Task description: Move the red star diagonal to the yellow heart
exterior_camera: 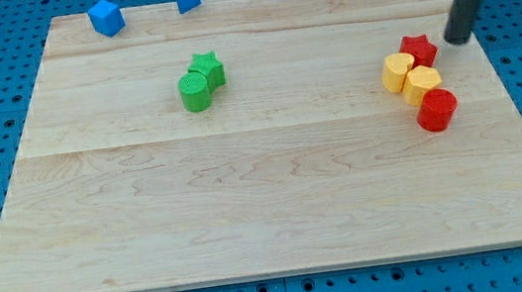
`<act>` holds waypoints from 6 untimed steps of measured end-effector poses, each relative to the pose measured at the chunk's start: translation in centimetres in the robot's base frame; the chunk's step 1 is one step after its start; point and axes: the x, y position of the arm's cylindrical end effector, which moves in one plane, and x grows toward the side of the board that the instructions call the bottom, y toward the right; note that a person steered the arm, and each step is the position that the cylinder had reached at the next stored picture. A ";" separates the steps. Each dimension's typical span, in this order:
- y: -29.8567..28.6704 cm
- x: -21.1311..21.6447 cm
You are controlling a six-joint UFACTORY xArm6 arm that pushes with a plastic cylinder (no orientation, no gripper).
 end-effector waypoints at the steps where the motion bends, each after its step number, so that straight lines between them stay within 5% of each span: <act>1: -2.9 1.4; 2: -11.5 0.5; 3: -12.5 -2.3; 4: -6.3 -2.5; 6: -16.4 -7.1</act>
